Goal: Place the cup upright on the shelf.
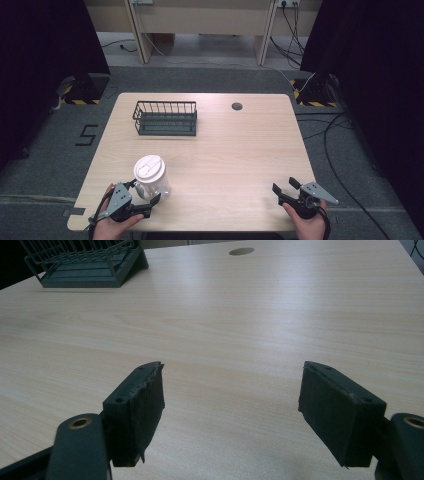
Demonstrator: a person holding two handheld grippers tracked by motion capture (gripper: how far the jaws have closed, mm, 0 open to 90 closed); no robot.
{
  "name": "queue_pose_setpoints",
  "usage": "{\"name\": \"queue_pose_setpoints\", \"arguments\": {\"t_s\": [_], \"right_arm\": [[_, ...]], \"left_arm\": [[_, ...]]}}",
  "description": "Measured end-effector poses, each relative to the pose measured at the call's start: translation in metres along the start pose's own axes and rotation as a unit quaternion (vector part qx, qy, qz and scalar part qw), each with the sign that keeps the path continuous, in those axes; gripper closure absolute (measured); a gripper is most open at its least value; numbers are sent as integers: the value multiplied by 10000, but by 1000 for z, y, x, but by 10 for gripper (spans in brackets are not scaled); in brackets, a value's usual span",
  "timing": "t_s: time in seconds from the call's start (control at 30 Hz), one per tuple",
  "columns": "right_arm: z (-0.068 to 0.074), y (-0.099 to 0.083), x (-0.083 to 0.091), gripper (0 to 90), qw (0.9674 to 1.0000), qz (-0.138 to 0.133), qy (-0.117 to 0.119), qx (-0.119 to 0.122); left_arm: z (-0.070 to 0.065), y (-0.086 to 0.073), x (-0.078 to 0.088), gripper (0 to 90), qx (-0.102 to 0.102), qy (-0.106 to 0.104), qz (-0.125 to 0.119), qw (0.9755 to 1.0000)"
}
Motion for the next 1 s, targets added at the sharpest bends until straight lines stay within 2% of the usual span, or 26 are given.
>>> {"name": "queue_pose_setpoints", "arguments": {"t_s": [0.17,0.3,0.57,0.8,0.9,1.0], "right_arm": [[0,0,0,269,10000,4,-8,30],[0,0,0,268,10000,1,1,4],[0,0,0,268,10000,8,-5,5],[0,0,0,269,10000,3,-10,33],[0,0,-1,269,10000,35,3,5],[1,0,0,269,10000,21,1,14]], "left_arm": [[5,1,-6,143,-20,22,4,10000],[6,2,-12,128,-103,-64,9,9999],[6,6,-23,137,-152,-104,-26,9998],[6,6,-27,139,-25,-95,-101,9999],[6,6,-27,154,-38,-119,-144,9998],[7,6,-26,166,60,-134,-173,9997]]}}
Point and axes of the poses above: each handheld gripper's, and its own axes: x roughly backward along the jaws, y roughly out of its top, z roughly to its left, the point moved 7 cm from there along -x, roughly forward along the jaws, and after that the axes turned 8 degrees about -x, right-handed, at the moved point
